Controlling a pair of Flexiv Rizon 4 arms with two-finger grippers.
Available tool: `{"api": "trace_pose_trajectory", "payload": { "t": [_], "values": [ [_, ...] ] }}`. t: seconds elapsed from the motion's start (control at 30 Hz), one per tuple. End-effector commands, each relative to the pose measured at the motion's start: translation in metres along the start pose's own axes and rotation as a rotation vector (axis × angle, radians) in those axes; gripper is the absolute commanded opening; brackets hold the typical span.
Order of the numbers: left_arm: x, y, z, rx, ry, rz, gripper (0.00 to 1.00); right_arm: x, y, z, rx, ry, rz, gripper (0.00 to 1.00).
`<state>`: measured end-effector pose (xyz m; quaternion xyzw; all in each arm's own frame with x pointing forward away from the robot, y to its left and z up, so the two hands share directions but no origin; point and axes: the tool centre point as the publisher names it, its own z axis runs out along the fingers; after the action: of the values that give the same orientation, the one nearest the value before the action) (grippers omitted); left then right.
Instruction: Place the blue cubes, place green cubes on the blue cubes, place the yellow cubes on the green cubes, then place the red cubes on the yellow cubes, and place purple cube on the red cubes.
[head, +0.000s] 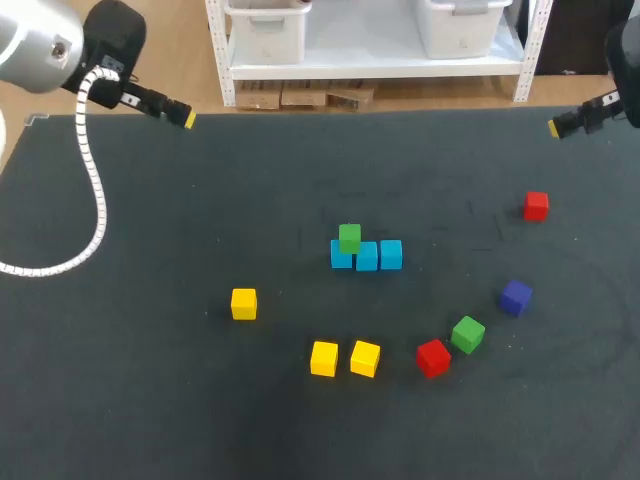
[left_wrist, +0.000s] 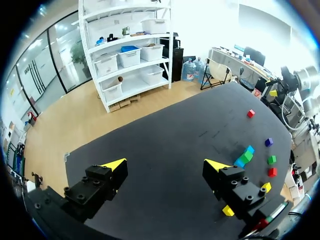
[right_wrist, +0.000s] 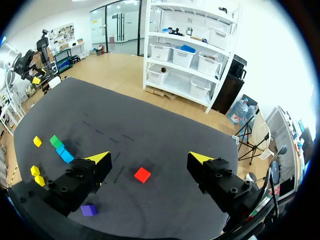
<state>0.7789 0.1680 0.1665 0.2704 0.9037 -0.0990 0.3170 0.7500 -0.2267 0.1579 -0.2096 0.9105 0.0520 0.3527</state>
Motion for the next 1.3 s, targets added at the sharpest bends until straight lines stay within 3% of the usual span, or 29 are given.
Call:
{"api": "trace_pose_trajectory", "payload": {
  "t": [0.03,0.3,0.47,0.7,0.93,1.1,1.3],
  "values": [
    [0.0,0.001,0.0,0.002,-0.001,0.001,1.0,0.002,0.002,0.001,0.01,-0.008,0.001,1.0],
    [0.0,0.001,0.0,0.002,-0.001,0.001,1.0,-0.001,0.002,-0.002,-0.001,-0.002,-0.012,1.0],
    [0.0,0.001,0.0,0.002,-0.001,0.001,1.0,-0.006,0.012,0.002,-0.039,0.075,-0.071,1.0],
    [0.0,0.001,0.0,0.002,-0.001,0.001,1.0,-0.011,0.053,-0.001,-0.089,0.168,-0.278,1.0],
    [0.0,0.001,0.0,0.002,-0.001,0.001,1.0,-0.008,0.076,-0.011,-0.112,0.223,-0.441,1.0],
    [0.0,0.001,0.0,0.002,-0.001,0.001,1.0,0.0,0.099,-0.018,-0.137,0.265,-0.577,1.0],
    [0.0,0.001,0.0,0.002,-0.001,0.001,1.0,0.019,0.122,-0.022,-0.232,0.281,-0.656,1.0]
  ]
}}
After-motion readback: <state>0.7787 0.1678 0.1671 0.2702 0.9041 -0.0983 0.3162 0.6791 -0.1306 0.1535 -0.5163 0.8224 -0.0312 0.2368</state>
